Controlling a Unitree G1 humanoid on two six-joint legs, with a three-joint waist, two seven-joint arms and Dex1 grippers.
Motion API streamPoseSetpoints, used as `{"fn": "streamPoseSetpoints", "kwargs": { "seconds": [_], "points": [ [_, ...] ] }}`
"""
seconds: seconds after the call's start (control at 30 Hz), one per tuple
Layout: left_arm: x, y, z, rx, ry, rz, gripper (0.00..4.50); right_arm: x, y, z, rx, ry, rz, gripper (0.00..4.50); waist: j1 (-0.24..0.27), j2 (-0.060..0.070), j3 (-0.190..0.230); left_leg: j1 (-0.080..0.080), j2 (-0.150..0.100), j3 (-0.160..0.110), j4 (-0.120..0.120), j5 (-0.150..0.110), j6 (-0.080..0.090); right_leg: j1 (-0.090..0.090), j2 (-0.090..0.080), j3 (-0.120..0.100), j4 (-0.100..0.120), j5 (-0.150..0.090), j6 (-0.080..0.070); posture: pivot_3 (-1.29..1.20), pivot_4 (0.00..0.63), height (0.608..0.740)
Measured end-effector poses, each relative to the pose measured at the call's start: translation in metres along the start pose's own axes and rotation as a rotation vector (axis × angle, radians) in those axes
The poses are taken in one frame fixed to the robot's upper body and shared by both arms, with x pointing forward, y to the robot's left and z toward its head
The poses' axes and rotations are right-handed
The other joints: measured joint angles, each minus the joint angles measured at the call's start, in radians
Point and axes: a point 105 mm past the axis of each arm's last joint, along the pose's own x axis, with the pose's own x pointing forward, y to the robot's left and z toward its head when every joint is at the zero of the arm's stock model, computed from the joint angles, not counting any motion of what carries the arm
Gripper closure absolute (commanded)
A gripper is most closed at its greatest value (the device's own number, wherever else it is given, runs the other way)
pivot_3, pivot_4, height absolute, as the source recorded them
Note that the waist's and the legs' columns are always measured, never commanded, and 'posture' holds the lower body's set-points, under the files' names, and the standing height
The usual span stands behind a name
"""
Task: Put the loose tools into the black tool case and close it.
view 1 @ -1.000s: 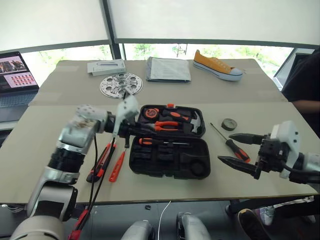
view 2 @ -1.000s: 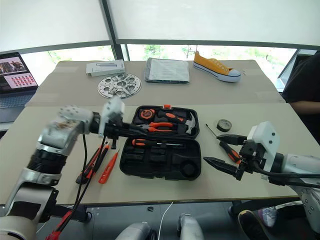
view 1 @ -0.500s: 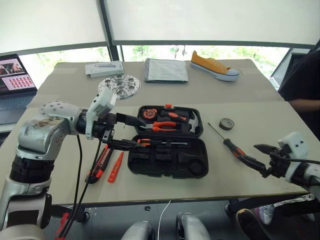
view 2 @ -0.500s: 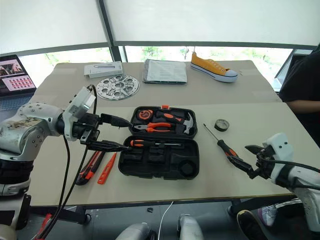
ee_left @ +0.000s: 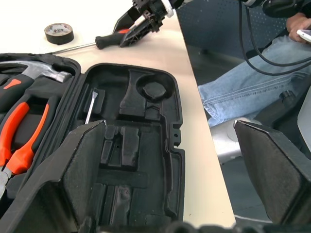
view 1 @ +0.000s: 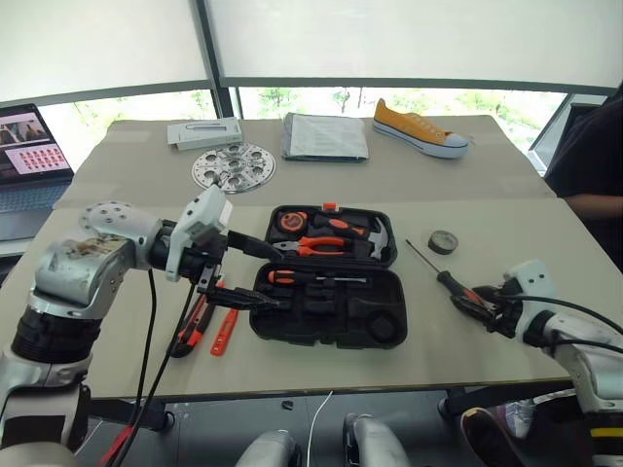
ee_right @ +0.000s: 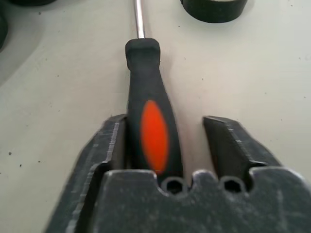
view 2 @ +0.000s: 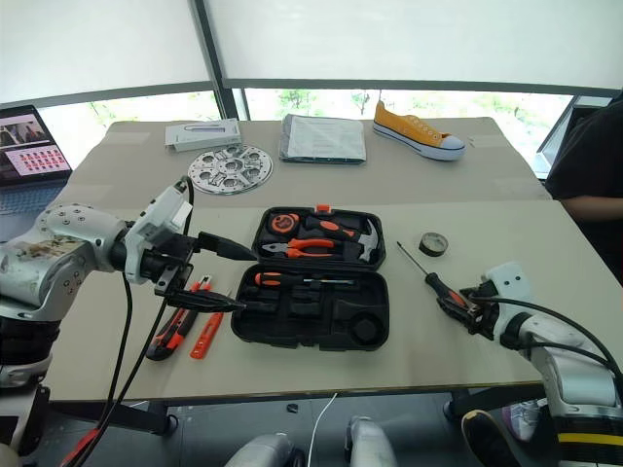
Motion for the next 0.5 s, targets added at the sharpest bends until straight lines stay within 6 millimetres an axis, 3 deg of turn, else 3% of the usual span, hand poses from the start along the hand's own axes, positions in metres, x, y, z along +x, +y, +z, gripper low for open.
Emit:
{"fn": "streamPoseSetpoints", "kwargs": {
  "seconds": [0.07, 0.17, 0.23, 0.3, 0.4, 0.5],
  "points": [
    [-0.001, -0.001, -0.004, -0.015, 0.006, 0.003, 0.0, -0.003, 0.001, 0.0, 0.01, -0.009, 0.0, 3.47, 0.0, 0.0, 0.0, 0.0, 0.0, 0.0, 0.0, 0.0, 0.0, 0.0, 0.0, 0.0, 0.0, 0.0, 0.0, 0.0, 0.15, 0.739],
    [-0.007, -0.002, -0.008, -0.028, 0.028, 0.023, 0.0, -0.006, -0.004, 0.012, 0.03, -0.043, -0.001, 3.48, -0.003, 0.0, 0.0, 0.0, -0.001, 0.002, 0.001, 0.0, 0.0, 0.0, 0.0, 0.001, 0.0, 0.0, 0.0, 0.0, 0.15, 0.739],
    [-0.013, -0.003, -0.013, -0.043, 0.044, 0.042, 0.0, -0.01, -0.009, 0.033, 0.021, -0.09, 0.008, 3.48, -0.007, 0.001, 0.001, 0.001, 0.0, 0.003, 0.0, 0.0, 0.0, -0.001, 0.001, 0.002, 0.0, 0.0, 0.0, 0.0, 0.15, 0.739],
    [-0.02, -0.006, -0.018, -0.058, 0.064, 0.06, 0.0, -0.015, -0.005, 0.068, -0.054, -0.156, 0.075, 3.48, -0.015, 0.002, 0.001, 0.001, 0.001, 0.004, -0.002, 0.0, 0.0, -0.002, 0.001, 0.003, 0.001, 0.0, 0.0, 0.0, 0.15, 0.739],
    [-0.023, -0.013, -0.027, -0.07, 0.093, 0.061, 0.0, -0.02, 0.035, 0.11, -0.271, -0.22, 0.295, 3.48, -0.018, 0.002, 0.001, 0.001, 0.004, 0.003, -0.003, 0.0, 0.0, -0.001, 0.002, 0.001, 0.0, -0.001, -0.002, 0.0, 0.15, 0.739],
    [-0.022, -0.017, -0.03, -0.059, 0.103, 0.052, 0.0, -0.006, 0.09, 0.11, -0.443, -0.189, 0.548, 3.48, -0.021, 0.001, 0.002, 0.001, 0.003, 0.004, -0.002, 0.0, 0.0, -0.001, 0.002, 0.001, -0.001, -0.001, -0.002, 0.0, 0.15, 0.739]
  ]
}}
